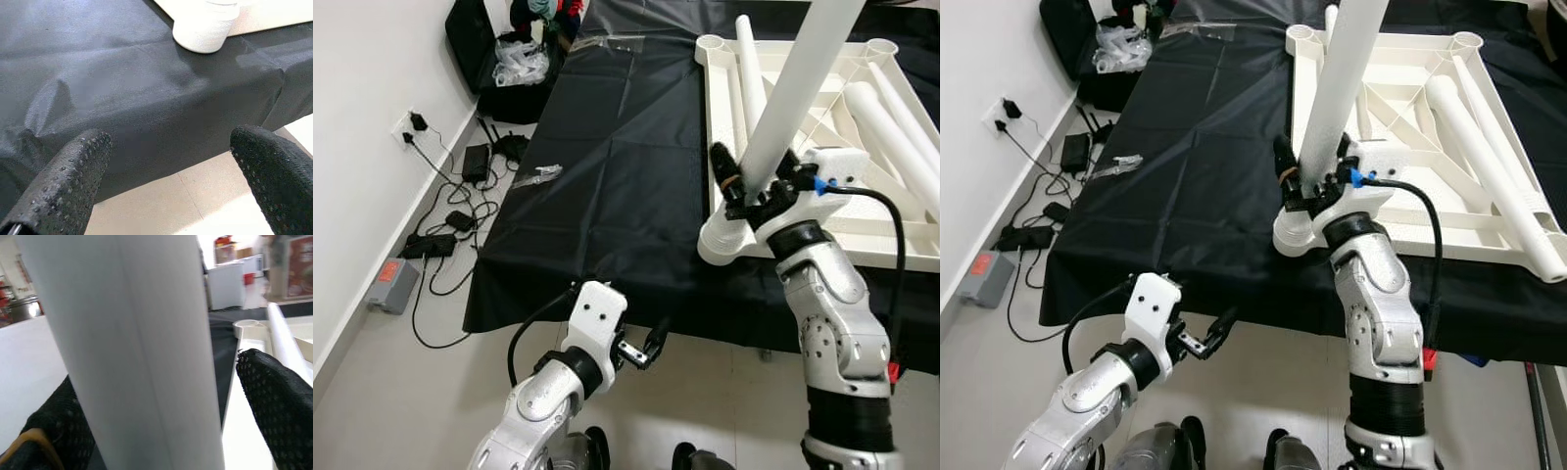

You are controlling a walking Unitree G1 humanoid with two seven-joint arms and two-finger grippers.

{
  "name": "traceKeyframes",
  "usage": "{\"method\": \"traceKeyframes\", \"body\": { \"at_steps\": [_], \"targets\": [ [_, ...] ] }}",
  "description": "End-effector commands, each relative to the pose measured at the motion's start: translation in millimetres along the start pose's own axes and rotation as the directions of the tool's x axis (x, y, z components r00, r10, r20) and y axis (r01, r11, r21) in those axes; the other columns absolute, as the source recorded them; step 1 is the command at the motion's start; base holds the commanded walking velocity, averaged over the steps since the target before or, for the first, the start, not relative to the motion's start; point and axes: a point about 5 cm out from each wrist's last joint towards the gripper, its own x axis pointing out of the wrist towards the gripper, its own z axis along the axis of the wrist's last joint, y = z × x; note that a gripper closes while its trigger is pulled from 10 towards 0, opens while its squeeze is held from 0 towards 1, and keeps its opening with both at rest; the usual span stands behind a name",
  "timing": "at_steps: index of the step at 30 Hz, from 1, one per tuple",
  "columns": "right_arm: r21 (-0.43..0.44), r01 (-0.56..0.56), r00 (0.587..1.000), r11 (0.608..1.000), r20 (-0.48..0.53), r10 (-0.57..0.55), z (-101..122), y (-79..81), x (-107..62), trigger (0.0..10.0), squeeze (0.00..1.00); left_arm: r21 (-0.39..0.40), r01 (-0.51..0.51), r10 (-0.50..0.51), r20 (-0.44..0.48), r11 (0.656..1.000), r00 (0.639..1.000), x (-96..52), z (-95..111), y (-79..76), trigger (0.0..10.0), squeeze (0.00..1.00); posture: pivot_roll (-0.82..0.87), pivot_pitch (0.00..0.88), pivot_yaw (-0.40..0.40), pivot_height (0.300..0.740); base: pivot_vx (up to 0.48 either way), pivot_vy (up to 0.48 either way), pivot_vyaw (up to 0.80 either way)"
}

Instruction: Building children table

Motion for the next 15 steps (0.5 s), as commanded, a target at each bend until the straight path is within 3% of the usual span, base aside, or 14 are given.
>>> {"method": "traceKeyframes", "body": {
  "at_steps": [1, 2, 5, 8, 15],
  "targets": [
    [0.048, -0.092, 0.995, 0.995, -0.026, 0.093, -2, -1.1, 2.9, 10.0, 0.00, -0.002, 0.002, -0.002, -0.038, 1.000, 0.999, -1.5, -9, -0.3, 10.0, 0.00, 0.15, 0.252, 0.018, 0.740, 0.000, 0.000, 0.00],
    [0.048, -0.092, 0.995, 0.995, -0.026, 0.093, -2, -1.1, 2.9, 10.0, 0.00, -0.002, 0.002, -0.002, -0.038, 1.000, 0.999, -1.5, -9, -0.3, 10.0, 0.00, 0.15, 0.252, 0.018, 0.740, 0.000, 0.000, 0.00],
    [0.144, -0.303, 0.948, 0.942, -0.054, 0.313, 3, -12.0, 15.7, 10.0, 0.00, -0.001, 0.008, -0.008, -0.039, 1.000, 0.999, -0.7, -9, -1.3, 10.0, 0.00, 0.16, 0.238, 0.010, 0.740, 0.000, 0.000, 0.00],
    [0.175, -0.365, 0.923, 0.914, -0.059, 0.380, 3, -16.0, 18.8, 10.0, 0.00, 0.001, 0.013, -0.013, -0.042, 1.000, 0.999, 0.2, -11, -1.8, 10.0, 0.00, 0.16, 0.228, 0.006, 0.740, 0.000, 0.000, 0.00],
    [0.159, -0.458, 0.874, 0.875, -0.098, 0.475, 6, -30.0, 28.7, 10.0, 0.00, 0.005, 0.014, -0.014, -0.041, 1.000, 0.999, 1.3, -12, -2.7, 10.0, 0.00, 0.16, 0.210, 0.008, 0.740, 0.000, 0.000, 0.00]
  ]
}}
